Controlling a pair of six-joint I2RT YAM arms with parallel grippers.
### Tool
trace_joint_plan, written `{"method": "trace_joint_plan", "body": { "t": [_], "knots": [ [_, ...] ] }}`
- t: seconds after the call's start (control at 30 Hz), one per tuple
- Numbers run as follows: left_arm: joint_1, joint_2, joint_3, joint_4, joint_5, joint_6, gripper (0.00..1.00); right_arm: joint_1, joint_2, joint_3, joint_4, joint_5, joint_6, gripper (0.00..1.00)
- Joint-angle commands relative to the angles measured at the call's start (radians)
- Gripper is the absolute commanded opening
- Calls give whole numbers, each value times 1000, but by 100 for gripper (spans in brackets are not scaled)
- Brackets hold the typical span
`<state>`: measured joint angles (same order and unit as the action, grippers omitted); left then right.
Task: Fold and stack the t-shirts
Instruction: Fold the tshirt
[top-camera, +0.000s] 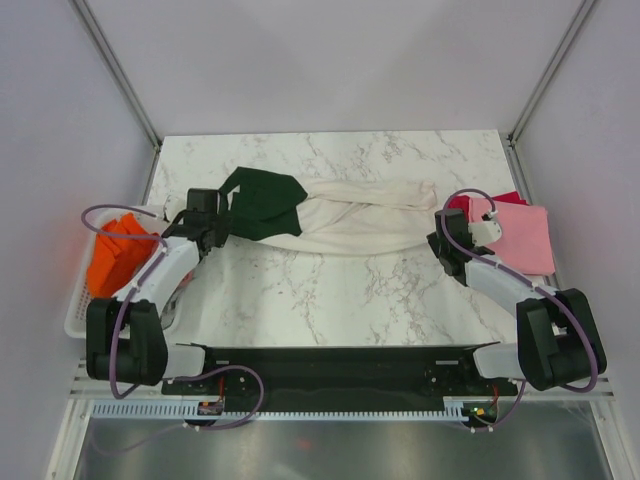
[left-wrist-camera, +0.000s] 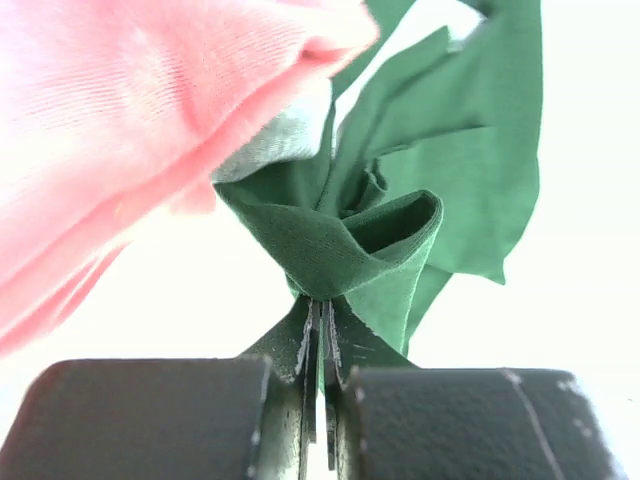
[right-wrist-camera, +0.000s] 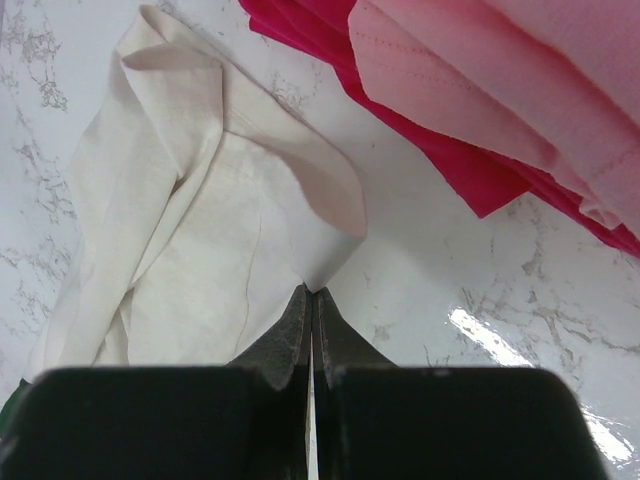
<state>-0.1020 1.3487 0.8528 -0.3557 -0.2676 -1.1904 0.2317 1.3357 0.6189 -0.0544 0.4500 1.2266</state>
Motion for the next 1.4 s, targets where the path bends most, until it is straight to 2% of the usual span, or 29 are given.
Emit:
{"method": "trace_joint_plan", "body": {
  "t": [0.0, 0.17, 0.3, 0.4, 0.43, 0.47, 0.5, 0.57, 0.7, 0.83, 1.0, 1.07, 1.17, 1.23, 1.37],
  "knots": [
    [2, -78, 43, -78, -73, 49, 2, 0, -20, 38, -2, 7, 5, 0],
    [2, -158, 112, -130, -71, 101, 2, 0, -58, 117, -82, 32, -45, 0],
    [4, -149, 221, -160, -79, 155, 2, -3, -116, 229, -146, 76, -99, 0],
    [24, -71, 395, -253, -47, 208, 2, -17, -112, 395, -250, 93, -153, 0],
    [30, -42, 528, -293, -38, 231, 2, -15, -103, 453, -290, 96, -163, 0],
    [36, -22, 599, -340, -30, 242, 2, -17, -90, 579, -339, 105, -177, 0],
    [36, 9, 734, -385, -35, 250, 2, -17, -70, 644, -446, 113, -179, 0],
    [36, 7, 833, -466, -41, 264, 2, -15, -67, 799, -522, 122, -188, 0],
    [36, -48, 981, -482, 59, 299, 2, -15, -168, 887, -523, 134, -255, 0],
    [36, -126, 1032, -500, 155, 305, 2, -15, -285, 930, -489, 157, -302, 0],
    [48, -149, 935, -497, 205, 281, 2, -15, -394, 860, -426, 199, -308, 0],
    [80, -65, 916, -494, 310, 276, 2, -17, -371, 825, -423, 222, -292, 0],
    [100, 60, 931, -493, 395, 268, 2, -17, -305, 832, -423, 210, -280, 0],
    [101, 101, 974, -494, 398, 268, 2, -19, -270, 866, -423, 208, -279, 0],
    [178, 180, 1106, -514, 480, 282, 2, -28, -170, 955, -423, 210, -279, 0]
  ]
}}
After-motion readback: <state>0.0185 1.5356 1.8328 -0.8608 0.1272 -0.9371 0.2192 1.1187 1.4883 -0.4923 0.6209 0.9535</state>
